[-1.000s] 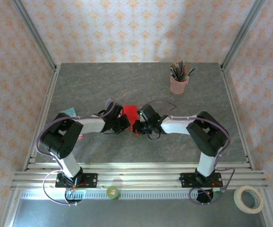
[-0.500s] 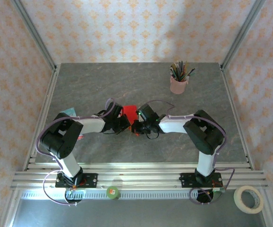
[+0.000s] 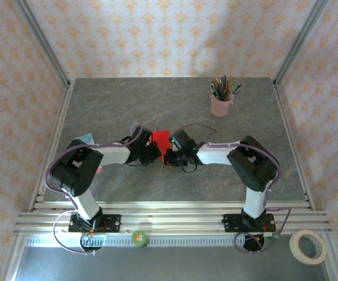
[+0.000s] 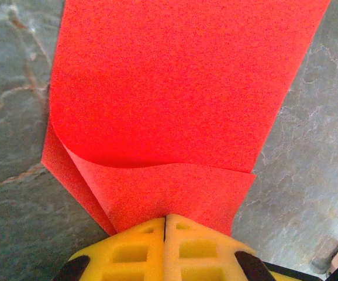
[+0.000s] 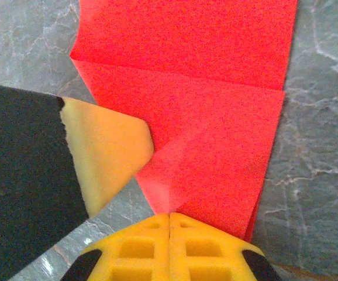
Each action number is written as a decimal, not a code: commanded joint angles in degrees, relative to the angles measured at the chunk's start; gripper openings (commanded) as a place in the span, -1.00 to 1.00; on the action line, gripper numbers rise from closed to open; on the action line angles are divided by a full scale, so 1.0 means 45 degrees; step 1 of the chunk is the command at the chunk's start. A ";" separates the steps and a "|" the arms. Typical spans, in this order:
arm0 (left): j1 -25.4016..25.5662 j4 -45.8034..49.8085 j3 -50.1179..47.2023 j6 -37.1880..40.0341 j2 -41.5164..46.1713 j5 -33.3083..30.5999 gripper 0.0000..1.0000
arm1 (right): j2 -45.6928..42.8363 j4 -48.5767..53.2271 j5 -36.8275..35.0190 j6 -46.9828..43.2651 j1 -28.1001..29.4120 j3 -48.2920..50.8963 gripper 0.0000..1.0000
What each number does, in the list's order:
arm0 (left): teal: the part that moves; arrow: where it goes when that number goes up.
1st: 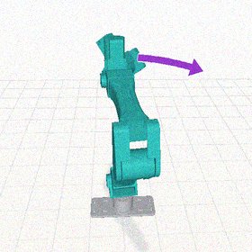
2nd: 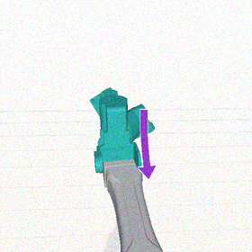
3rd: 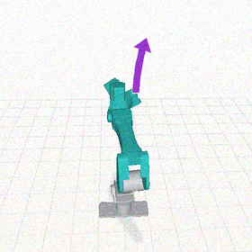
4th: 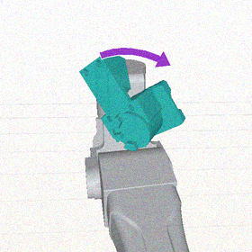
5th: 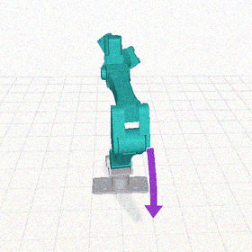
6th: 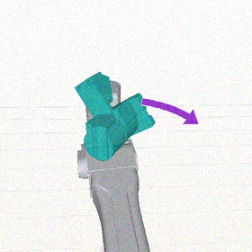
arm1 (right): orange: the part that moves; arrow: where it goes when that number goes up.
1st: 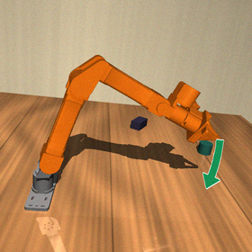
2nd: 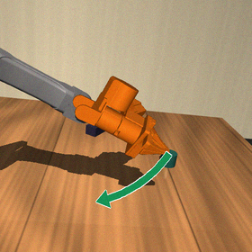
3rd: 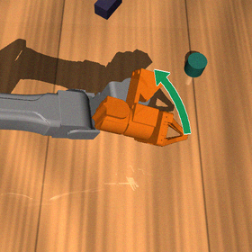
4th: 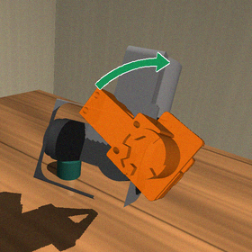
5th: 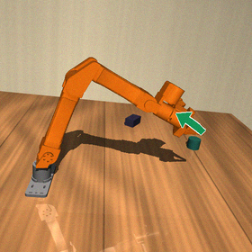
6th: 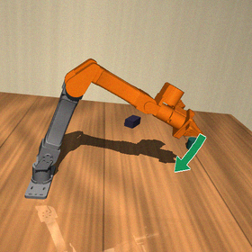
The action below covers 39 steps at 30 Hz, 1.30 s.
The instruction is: Fold a paper plane with a square sheet of paper (pick it up from the middle)
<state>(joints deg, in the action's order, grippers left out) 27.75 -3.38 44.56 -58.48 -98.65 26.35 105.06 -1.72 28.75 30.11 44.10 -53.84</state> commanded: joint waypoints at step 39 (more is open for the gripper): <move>-0.0150 0.1176 -0.0021 0.0395 -0.0414 -0.0634 -0.92 | -0.0393 0.0275 -0.0211 -0.0011 -0.0151 0.0142 -0.98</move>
<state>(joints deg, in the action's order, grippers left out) 27.70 -3.40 44.95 -58.00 -98.74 26.57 102.00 -0.89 29.54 29.85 43.81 -51.99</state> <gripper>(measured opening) 0.062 0.040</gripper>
